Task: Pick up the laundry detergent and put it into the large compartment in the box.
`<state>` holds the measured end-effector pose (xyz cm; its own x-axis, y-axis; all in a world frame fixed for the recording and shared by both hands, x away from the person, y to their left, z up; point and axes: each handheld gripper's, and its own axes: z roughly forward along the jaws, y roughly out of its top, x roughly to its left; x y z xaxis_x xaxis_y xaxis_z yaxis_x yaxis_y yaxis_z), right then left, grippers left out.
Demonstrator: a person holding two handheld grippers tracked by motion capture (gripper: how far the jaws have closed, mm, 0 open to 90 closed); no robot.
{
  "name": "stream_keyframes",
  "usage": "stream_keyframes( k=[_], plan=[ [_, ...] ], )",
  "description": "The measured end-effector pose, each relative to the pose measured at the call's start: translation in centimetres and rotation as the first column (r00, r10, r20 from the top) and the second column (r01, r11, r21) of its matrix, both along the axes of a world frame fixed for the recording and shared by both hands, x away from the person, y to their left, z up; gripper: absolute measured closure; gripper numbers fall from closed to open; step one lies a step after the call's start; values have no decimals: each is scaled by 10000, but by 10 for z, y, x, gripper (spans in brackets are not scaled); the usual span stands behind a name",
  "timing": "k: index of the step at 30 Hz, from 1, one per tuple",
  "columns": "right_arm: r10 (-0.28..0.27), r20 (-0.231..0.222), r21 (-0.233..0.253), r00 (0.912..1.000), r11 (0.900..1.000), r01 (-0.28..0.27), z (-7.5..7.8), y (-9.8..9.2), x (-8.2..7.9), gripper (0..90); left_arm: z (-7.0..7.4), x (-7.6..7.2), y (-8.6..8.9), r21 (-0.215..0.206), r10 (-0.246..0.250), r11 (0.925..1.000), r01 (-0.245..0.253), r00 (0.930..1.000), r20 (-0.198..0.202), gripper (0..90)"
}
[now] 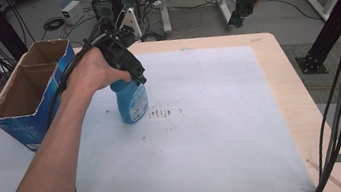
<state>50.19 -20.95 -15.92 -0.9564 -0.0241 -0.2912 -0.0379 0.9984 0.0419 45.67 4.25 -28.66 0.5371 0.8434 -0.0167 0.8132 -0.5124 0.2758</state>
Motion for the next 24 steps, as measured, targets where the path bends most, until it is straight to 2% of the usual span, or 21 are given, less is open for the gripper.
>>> stream_keyframes(
  k=[7, 11, 24],
  plan=[
    [19, -6, -21, 10000, 10000, -19, 0, 2, -1, 112, -2, 0, -2, 258, -72, 9996, 75, 9999, -125, 253],
    [35, -3, -14, 10000, 10000, -35, 0, 2, -1, 112, -1, 0, -2, 108, 87, 9999, -87, 10000, -31, 272],
    [14, -4, -147, 10000, 9999, -14, -2, 5, -1, 112, -2, 2, -2, 73, -74, 9999, 75, 9997, -215, 328]
  ],
)
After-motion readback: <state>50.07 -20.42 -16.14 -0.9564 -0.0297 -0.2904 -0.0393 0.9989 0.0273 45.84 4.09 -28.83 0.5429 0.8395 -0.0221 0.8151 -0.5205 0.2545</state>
